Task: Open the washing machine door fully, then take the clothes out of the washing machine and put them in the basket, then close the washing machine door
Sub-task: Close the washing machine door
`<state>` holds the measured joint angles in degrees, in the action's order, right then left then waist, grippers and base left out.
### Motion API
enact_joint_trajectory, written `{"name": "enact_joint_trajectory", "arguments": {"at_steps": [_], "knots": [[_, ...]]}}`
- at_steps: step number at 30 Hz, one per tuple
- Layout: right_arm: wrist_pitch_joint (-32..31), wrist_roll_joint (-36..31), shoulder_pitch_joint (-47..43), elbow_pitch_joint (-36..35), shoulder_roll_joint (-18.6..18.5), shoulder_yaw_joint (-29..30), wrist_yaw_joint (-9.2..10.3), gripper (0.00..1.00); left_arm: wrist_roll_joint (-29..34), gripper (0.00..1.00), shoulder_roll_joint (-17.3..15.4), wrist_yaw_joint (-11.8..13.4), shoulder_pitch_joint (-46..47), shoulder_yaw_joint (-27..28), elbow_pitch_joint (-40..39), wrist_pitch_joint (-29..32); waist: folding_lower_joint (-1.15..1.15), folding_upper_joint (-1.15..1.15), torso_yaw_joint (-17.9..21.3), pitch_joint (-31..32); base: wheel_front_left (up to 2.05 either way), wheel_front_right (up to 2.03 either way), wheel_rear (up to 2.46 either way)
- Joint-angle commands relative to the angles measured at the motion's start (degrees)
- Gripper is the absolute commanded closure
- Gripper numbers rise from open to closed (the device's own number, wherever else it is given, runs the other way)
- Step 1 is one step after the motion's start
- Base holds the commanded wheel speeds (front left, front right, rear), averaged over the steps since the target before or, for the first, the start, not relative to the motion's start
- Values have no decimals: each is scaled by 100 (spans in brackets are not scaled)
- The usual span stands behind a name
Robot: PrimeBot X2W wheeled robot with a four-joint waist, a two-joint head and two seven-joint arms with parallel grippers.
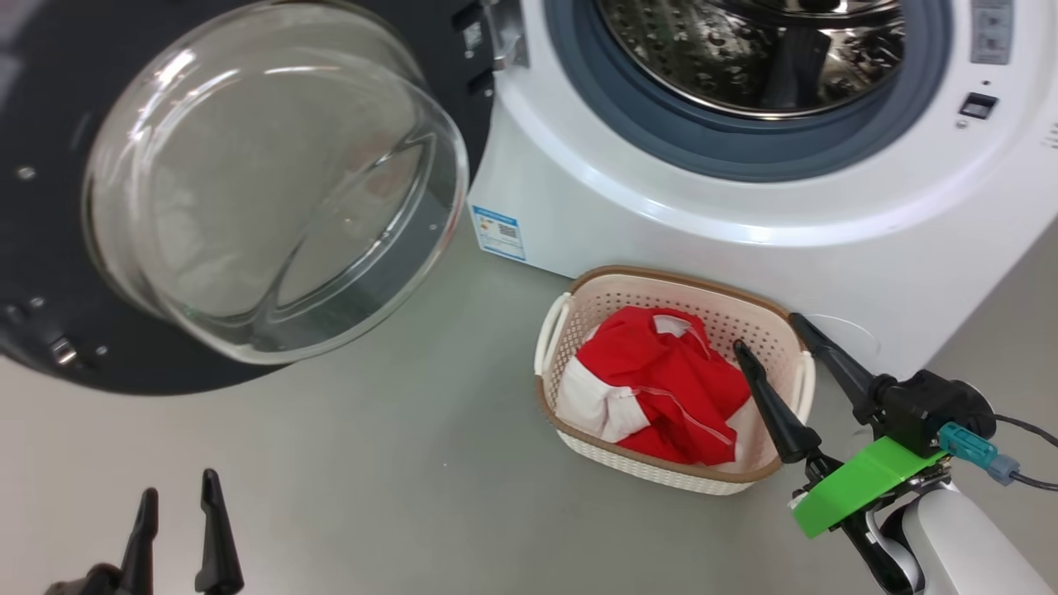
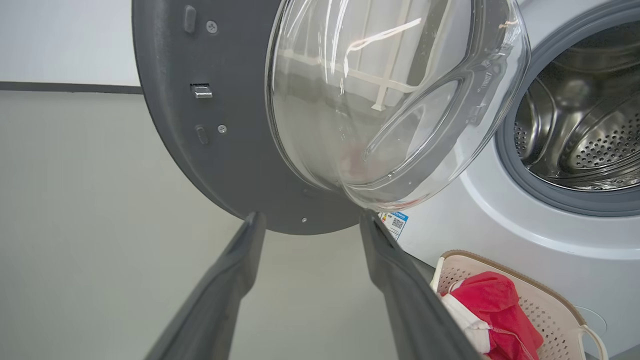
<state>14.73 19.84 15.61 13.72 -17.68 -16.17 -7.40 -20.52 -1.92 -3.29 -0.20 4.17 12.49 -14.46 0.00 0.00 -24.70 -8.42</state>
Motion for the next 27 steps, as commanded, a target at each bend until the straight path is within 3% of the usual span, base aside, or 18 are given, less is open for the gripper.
{"name": "enact_joint_trajectory", "arguments": {"at_steps": [1,18,19,20,21,22,27], "knots": [[27,43,121,-111,-16,-133,-9,0,-57,0,-97,59,5,157,-158,-54,0,0,-113,3,0,0,0],[27,109,32,-96,-8,-208,-9,0,-137,0,-96,164,-113,105,-410,-54,0,0,-153,118,0,0,0],[27,110,28,-99,-9,-205,-9,0,-153,8,-96,156,-99,136,-457,-54,0,0,-153,116,0,0,0],[27,109,23,-103,-9,-201,-9,0,-172,54,-96,143,-75,182,-514,-54,0,0,-154,114,0,0,0],[27,108,17,-108,-7,-197,-9,0,-200,84,-96,121,-42,239,-583,-54,0,0,-155,113,0,0,0],[27,105,9,-113,-4,-190,-9,0,-209,100,-96,92,0,306,-674,-54,0,0,-157,111,0,0,0],[27,82,-47,-144,22,-147,-9,0,-255,100,-96,-94,292,725,-1190,-54,0,0,-159,94,0,0,0]]}}
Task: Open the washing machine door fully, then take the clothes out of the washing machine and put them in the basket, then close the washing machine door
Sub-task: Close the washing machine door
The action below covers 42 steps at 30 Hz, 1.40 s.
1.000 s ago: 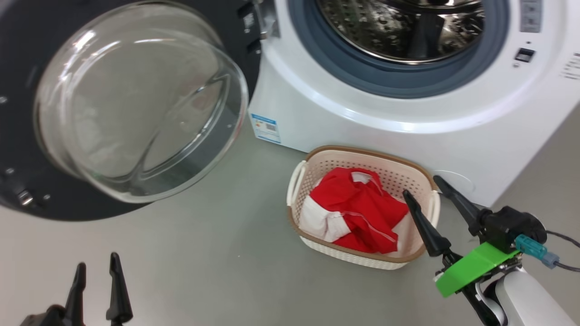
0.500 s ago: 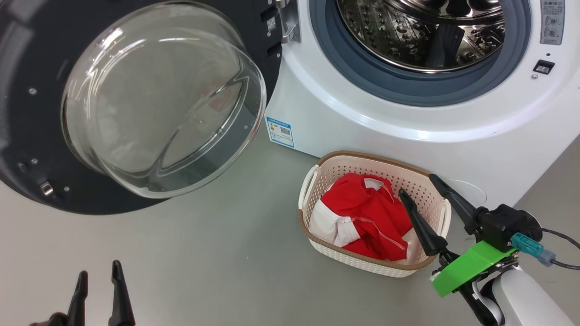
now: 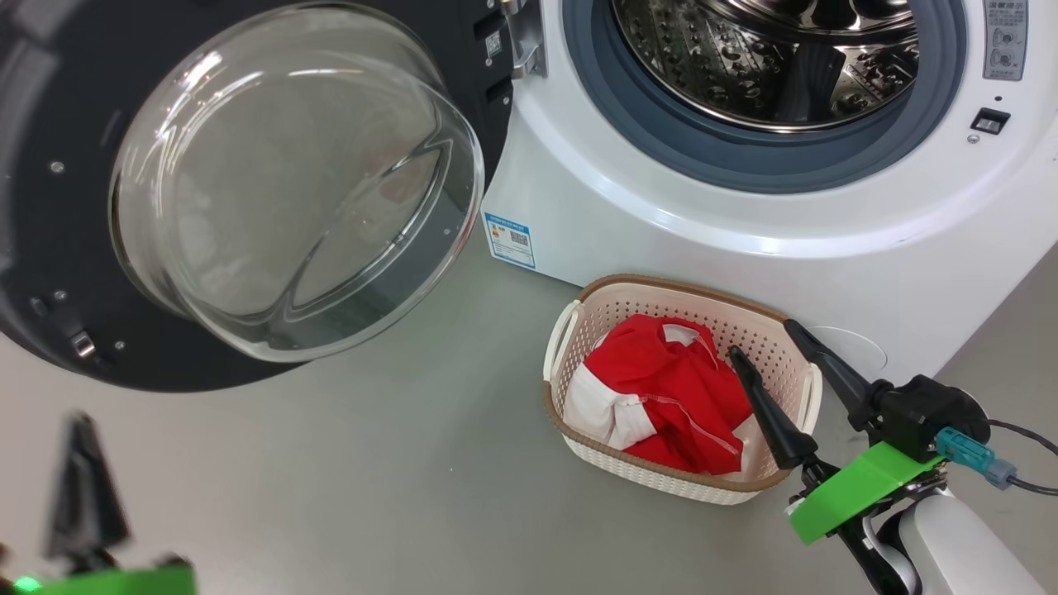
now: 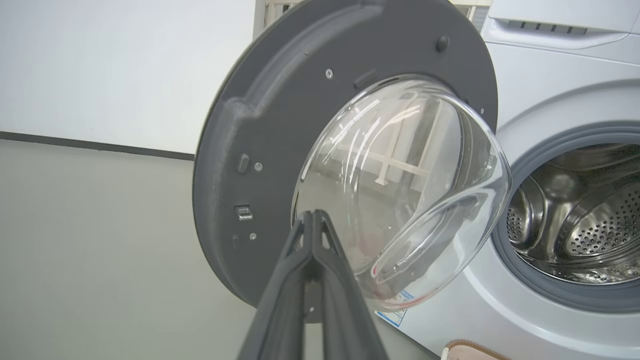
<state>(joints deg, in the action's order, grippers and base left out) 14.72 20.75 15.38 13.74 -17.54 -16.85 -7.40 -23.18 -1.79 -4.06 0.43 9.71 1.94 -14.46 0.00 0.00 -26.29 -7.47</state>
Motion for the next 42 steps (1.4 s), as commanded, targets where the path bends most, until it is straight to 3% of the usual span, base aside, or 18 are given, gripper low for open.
{"name": "enact_joint_trajectory", "arguments": {"at_steps": [1,6,11,18,24,33,42], "knots": [[28,-17,-42,-154,15,-70,-9,0,34,100,-122,-77,330,301,-278,-54,0,0,2,-5,0,0,0],[28,-37,-94,-178,17,-18,-9,0,12,100,-510,-270,1024,890,-708,-54,0,0,24,-79,0,0,0],[28,-69,-61,-194,-13,26,-9,0,-438,100,-1313,-334,2080,1376,-411,-54,0,0,59,-217,0,0,0],[28,-108,12,-193,-21,12,-9,0,-1809,100,-2533,-341,3528,1196,1182,8,0,0,125,-398,0,0,0],[28,-138,133,-177,-50,-30,-9,0,-3371,100,-3147,-342,4637,1213,3077,1071,0,0,187,-545,0,0,0],[28,-173,159,-174,-63,-40,-9,0,-4565,100,-3631,-342,5390,1049,4926,3131,0,0,244,-639,0,0,0],[28,-163,225,-134,-71,-134,-9,0,-5038,100,-3589,-342,5501,939,5438,4258,0,0,289,-679,0,0,0]]}}
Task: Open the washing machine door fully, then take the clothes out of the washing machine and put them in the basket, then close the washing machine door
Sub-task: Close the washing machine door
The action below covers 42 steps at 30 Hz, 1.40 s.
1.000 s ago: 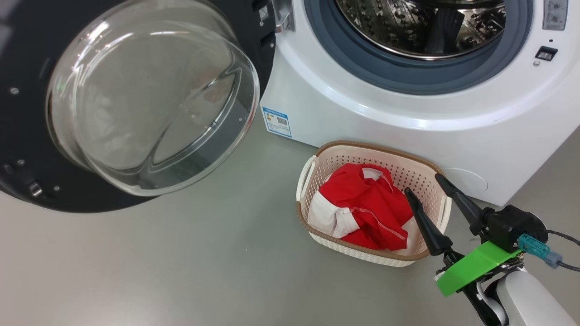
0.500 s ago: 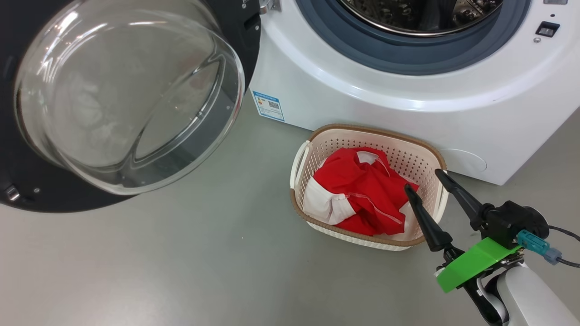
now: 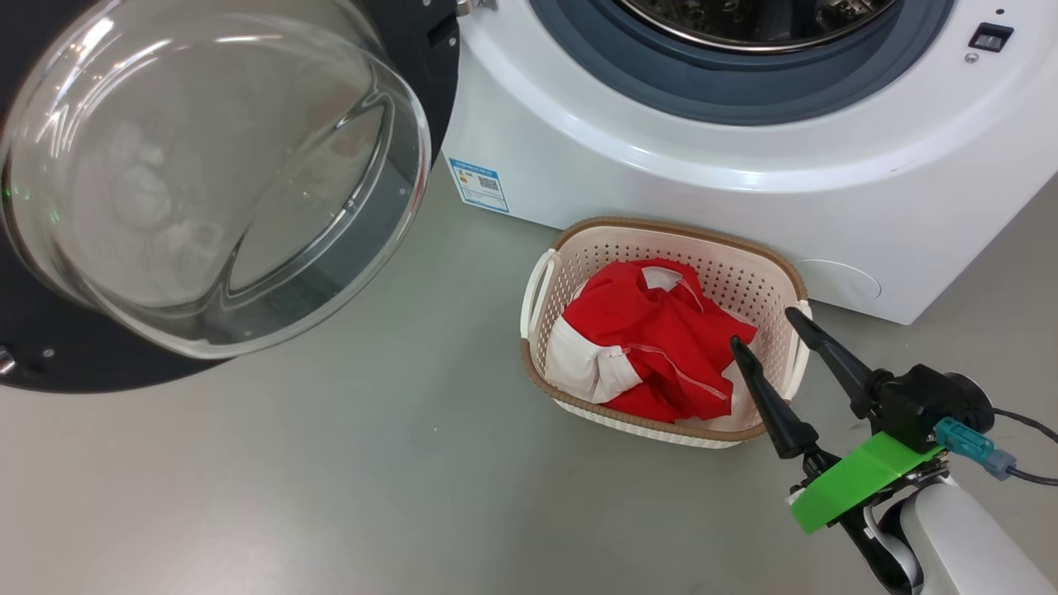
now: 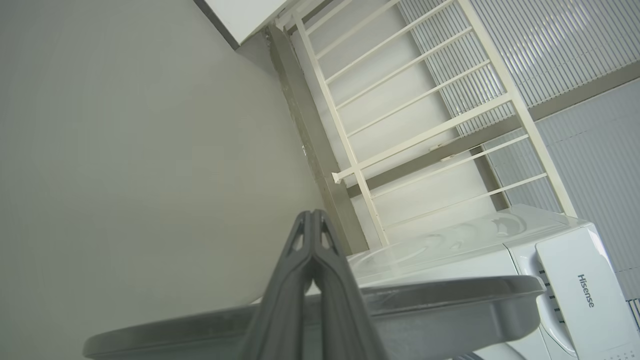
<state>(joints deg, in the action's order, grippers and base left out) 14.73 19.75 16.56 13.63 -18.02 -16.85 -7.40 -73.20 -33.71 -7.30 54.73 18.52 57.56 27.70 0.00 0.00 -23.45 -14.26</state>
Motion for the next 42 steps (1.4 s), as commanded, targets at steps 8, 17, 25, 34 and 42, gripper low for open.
{"name": "enact_joint_trajectory", "arguments": {"at_steps": [8,17,25,34,42], "knots": [[27,-30,139,-110,-65,-213,-9,0,-161,100,-354,-18,-144,-120,-132,563,0,0,76,-6,0,0,0],[27,-27,155,-97,-49,-226,-9,0,-341,100,-324,-18,-441,-283,-501,1031,0,0,126,-8,0,0,0],[27,-33,146,-99,-24,-204,-9,0,-624,100,-246,-18,-883,-380,-1071,1468,0,0,139,23,0,0,0],[27,-28,115,-114,-24,-175,-9,0,-1076,100,-205,-19,-1369,-427,-1764,2100,0,0,148,82,0,0,0],[27,-22,96,-123,2,-167,-9,0,-1461,100,-188,-19,-1653,-358,-2287,2537,0,0,169,128,0,0,0]]}}
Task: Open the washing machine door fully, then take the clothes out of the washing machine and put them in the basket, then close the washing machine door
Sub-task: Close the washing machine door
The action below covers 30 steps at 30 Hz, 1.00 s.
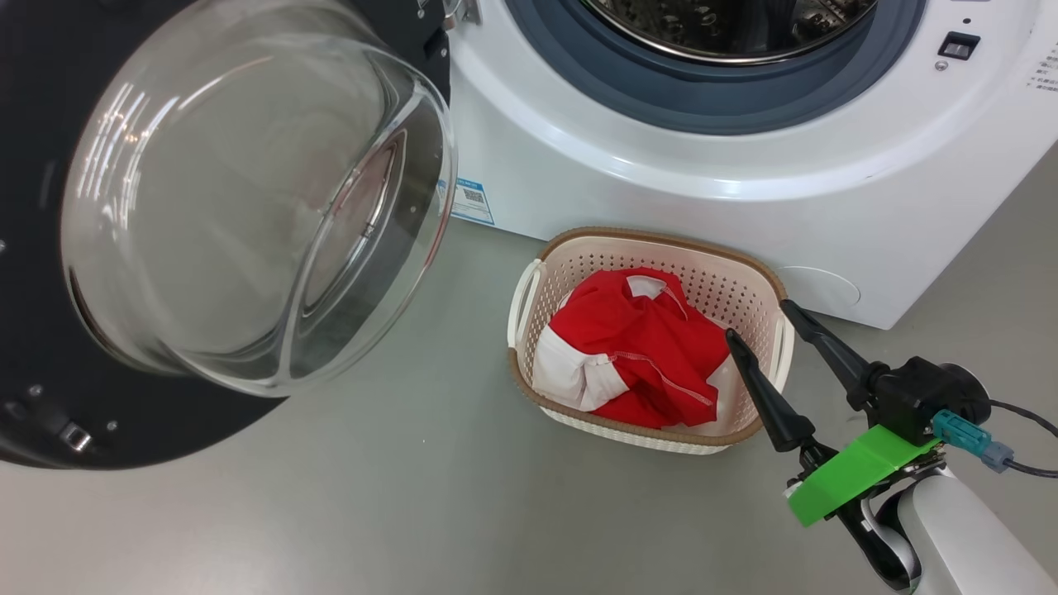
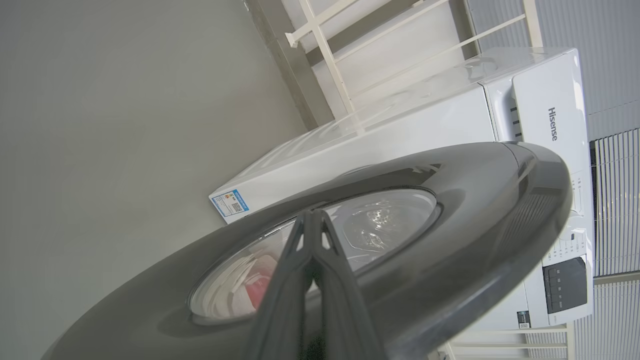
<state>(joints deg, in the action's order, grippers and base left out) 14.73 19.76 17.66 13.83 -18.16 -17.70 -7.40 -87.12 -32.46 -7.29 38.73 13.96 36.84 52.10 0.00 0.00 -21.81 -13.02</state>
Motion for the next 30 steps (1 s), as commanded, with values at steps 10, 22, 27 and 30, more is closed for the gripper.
{"name": "enact_joint_trajectory", "arguments": {"at_steps": [10,22,27,30], "knots": [[27,-18,-73,-167,59,-29,-9,0,-329,100,-248,-20,-430,39,-1068,623,0,0,89,102,0,0,0],[27,-33,-184,-234,127,107,-9,0,-560,100,58,-20,-866,-114,-2276,1113,0,0,315,177,0,0,0],[27,-37,-250,-253,157,149,-9,0,-726,100,156,-20,-969,-162,-2680,1377,0,0,452,243,0,0,0],[27,-36,-302,-266,174,184,-9,0,-766,100,189,-20,-1029,-235,-2909,1536,0,0,521,284,0,0,0]]}}
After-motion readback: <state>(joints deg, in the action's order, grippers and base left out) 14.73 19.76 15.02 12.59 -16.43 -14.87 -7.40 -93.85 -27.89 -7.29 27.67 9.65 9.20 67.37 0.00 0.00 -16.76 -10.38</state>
